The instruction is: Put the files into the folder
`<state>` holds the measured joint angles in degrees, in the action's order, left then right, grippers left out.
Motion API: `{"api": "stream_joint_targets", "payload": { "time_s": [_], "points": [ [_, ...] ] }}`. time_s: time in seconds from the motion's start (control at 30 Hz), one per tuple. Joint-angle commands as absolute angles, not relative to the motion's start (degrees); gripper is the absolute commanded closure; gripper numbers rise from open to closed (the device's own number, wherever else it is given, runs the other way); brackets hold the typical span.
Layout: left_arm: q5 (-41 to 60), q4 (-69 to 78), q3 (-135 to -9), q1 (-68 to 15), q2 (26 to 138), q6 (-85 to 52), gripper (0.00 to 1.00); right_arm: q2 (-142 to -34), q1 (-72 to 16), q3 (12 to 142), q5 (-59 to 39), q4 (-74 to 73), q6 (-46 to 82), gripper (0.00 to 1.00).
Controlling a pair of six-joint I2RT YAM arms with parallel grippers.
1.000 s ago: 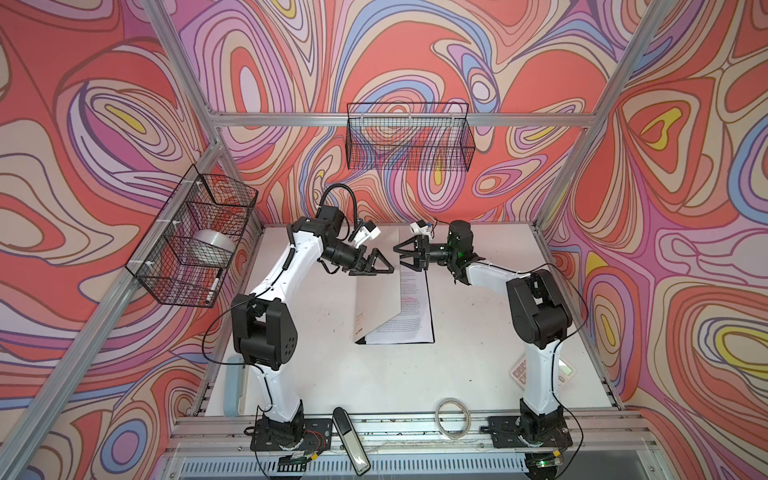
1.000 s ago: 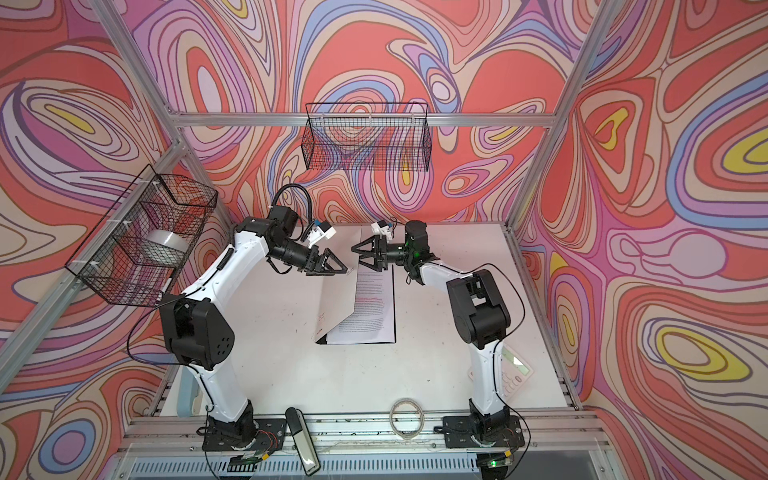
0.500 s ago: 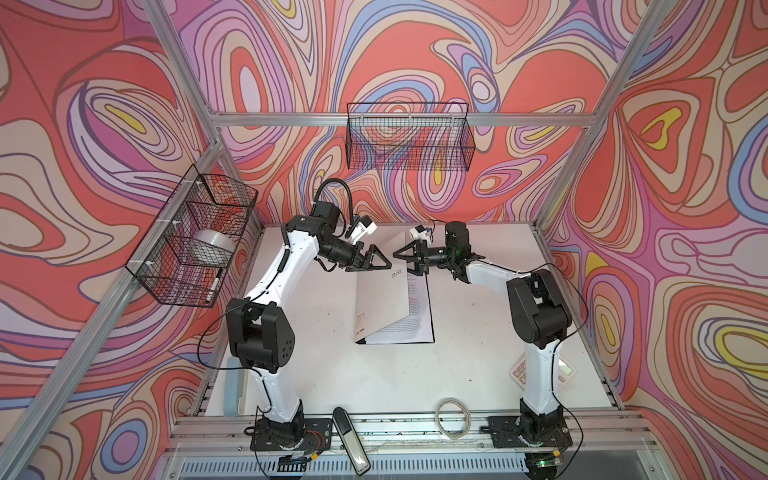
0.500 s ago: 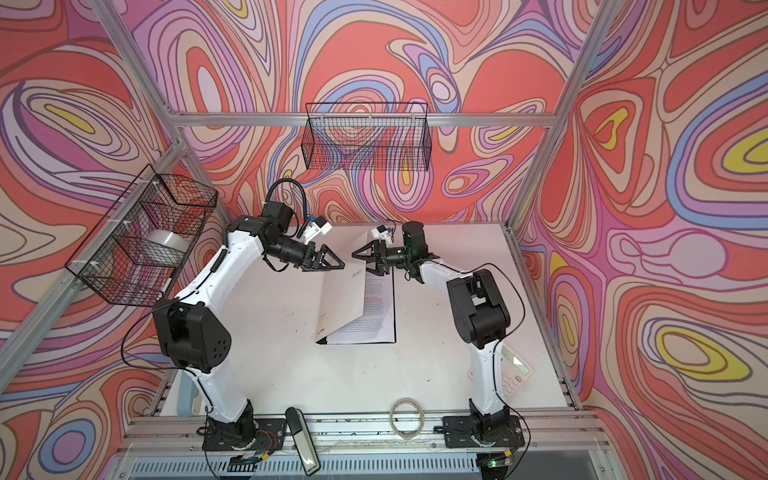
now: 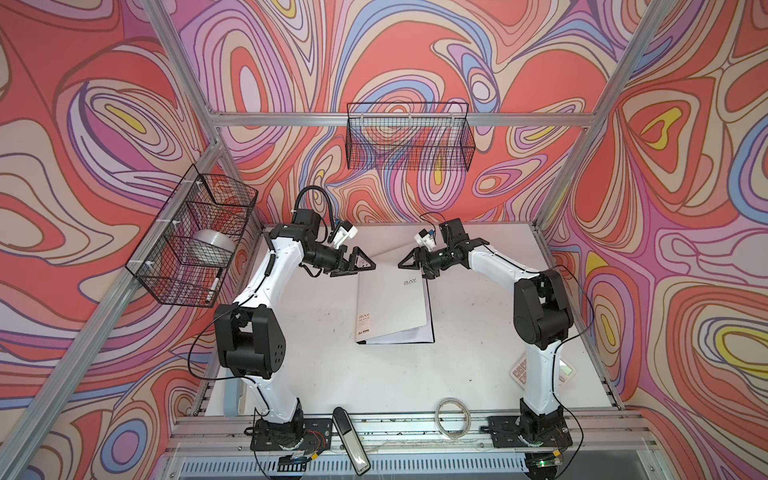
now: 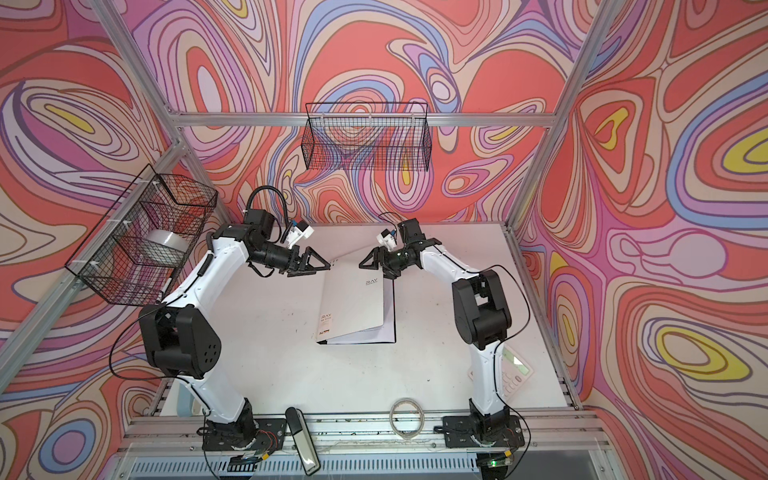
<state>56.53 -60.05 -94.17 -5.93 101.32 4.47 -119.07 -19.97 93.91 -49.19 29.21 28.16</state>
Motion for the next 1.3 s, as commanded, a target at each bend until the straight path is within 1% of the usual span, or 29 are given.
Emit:
{"api": "stream_joint_targets", "payload": {
  "time_s": [0.0, 0.17, 0.73, 1.13, 1.27],
  "points": [
    [57.04, -59.24, -92.6, -5.46, 99.32, 5.61, 0.0, -116.74, -20.31, 93.3, -43.24, 35.68, 22.63, 0.32],
    [57.09, -58.3, -91.5, -5.36, 99.12, 5.21, 0.0, -116.59, -20.3, 93.12, -41.9, 37.13, 21.51, 0.32],
    [56.82, -59.58, -92.89, -5.27, 101.33, 6.46, 0.0, -116.21, -20.3, 93.62, -32.55, 43.71, 17.4, 0.32],
    [55.91, -59.69, -92.92, -5.19, 101.51, 7.09, 0.0, -115.49, -20.32, 93.55, -21.1, 50.03, 14.7, 0.32],
    [55.1, -59.51, -93.03, -5.19, 101.47, 7.03, 0.0, -114.72, -20.33, 92.9, -20.02, 50.02, 14.41, 0.32]
  ]
}}
